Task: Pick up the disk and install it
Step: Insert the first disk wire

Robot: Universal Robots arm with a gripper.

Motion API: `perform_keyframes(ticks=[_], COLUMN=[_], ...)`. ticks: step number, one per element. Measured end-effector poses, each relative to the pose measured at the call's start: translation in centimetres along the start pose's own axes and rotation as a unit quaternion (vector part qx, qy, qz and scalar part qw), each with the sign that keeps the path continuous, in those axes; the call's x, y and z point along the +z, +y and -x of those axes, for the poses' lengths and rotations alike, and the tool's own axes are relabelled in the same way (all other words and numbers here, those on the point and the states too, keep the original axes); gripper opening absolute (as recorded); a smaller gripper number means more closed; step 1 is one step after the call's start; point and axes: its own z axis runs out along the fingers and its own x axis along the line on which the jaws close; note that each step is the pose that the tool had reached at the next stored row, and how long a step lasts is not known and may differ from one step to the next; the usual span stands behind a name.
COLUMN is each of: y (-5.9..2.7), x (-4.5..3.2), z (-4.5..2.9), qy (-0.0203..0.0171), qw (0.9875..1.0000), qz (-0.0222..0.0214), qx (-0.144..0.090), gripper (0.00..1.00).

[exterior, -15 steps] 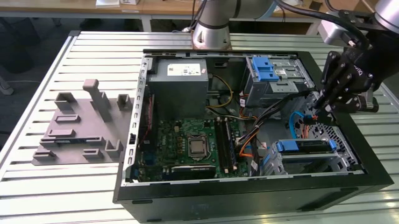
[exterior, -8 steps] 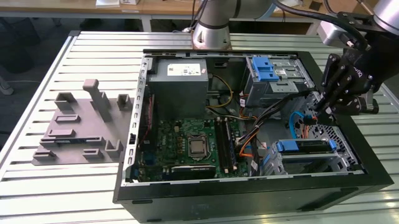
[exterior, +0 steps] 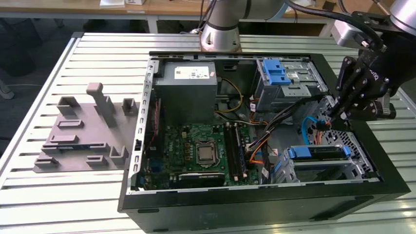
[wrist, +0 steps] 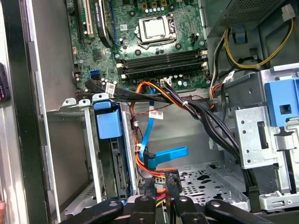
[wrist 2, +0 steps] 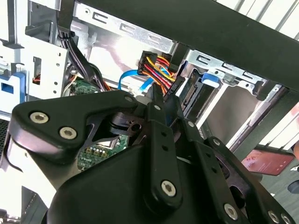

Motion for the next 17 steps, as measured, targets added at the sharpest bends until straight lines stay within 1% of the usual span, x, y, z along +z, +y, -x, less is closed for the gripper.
perform_keyframes(ticks=[3,5,6,11,15,17], y=[0.01,-0.12,-0.19,-0.36,-0.39,-0.39], x=[-0.17,-0.17,-0.14,0.13,0.49,0.57], z=[0.00,0.03,0.05,0.08,0.09,0.09], qy=[-0.0003,0.0007,0.0017,0.0098,0.0124,0.0143], qw=[1.0000,1.0000,1.0000,0.9998,0.9997,0.9997], qz=[0.0001,-0.0001,-0.0002,-0.0016,-0.0022,-0.0025], qx=[0.000,0.002,0.005,0.018,0.019,0.019], gripper=[0.24,0.24,0.24,0.24,0.24,0.24])
